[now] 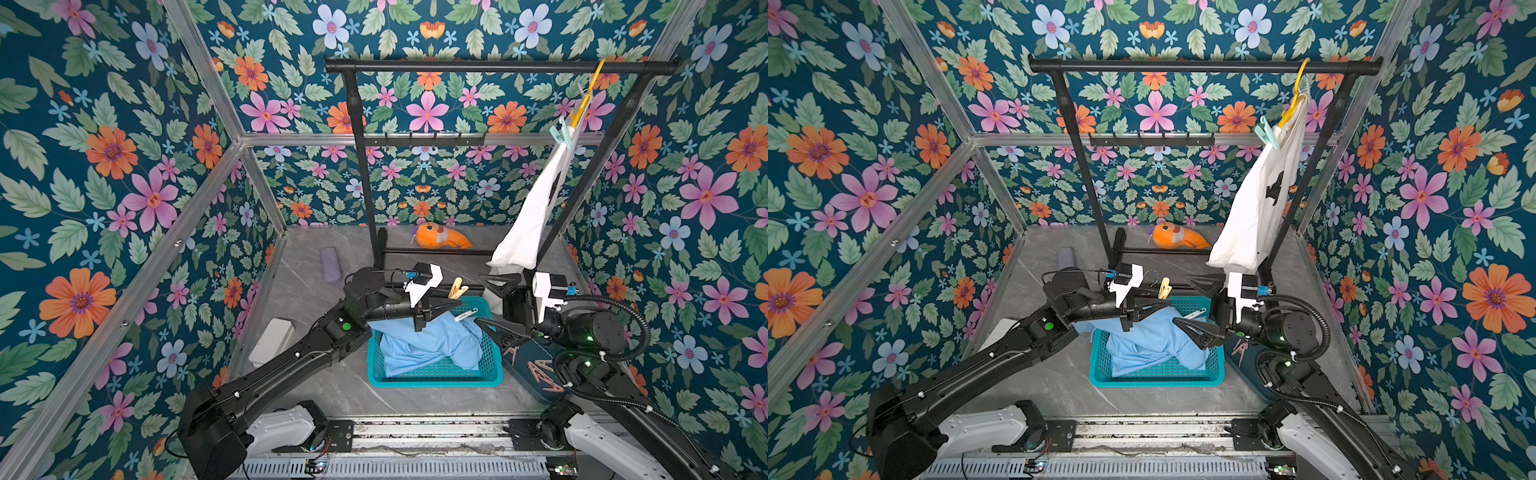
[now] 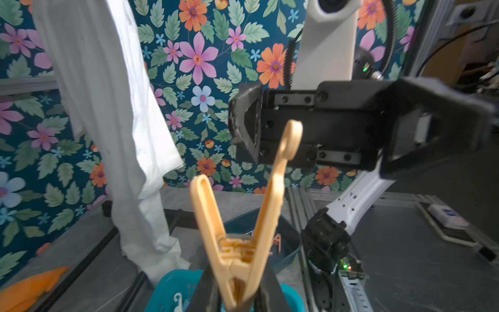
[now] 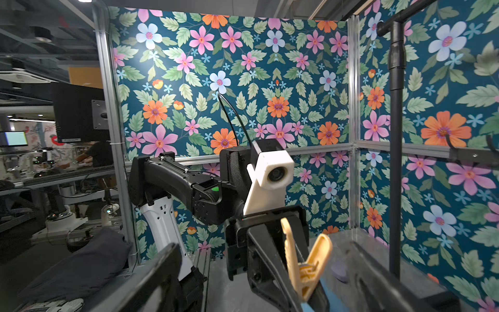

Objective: Use clothespins to secure the t-shirt on both sides of the hanger
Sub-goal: Open the clothespin.

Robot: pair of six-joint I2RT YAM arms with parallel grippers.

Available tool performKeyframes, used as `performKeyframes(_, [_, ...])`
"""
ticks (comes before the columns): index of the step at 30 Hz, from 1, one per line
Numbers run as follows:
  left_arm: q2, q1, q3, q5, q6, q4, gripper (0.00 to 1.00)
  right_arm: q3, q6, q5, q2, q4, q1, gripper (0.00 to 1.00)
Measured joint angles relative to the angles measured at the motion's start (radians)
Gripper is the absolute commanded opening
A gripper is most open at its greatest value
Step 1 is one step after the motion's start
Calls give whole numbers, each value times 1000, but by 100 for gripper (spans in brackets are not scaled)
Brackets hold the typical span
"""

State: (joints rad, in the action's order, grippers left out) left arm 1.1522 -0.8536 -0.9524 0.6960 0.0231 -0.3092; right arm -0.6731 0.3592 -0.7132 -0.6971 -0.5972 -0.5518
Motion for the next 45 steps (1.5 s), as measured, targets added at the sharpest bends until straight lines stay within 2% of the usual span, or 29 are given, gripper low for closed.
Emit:
performKeyframes(5, [-48,0,25,-10,163,61,0,-85,13,4,3,211,0,100])
performKeyframes(10, [-50,0,10,69,244,88,0,-94,69,-107,-61,227,0,100])
performKeyframes(19, [-10,-2,-21,198,192,58,0,-98,35,-173,-88,174,-8,100])
performKeyframes(25, [6,-2,-40,221,144,40,0,-121,-86,-151,-98,208,-51,99])
performKeyframes(28, [19,-2,-50,224,121,39,0,-117,-136,-117,-102,209,-63,90])
performKeyframes(31, [26,-2,-56,221,107,39,0,-119,-167,-95,-116,202,-70,70])
performKeyframes(35, [28,-2,-58,220,91,39,0,-121,-178,-91,-132,187,-73,65])
performKeyframes(45, [34,-2,-58,222,85,39,0,-119,-171,-95,-157,129,-77,35])
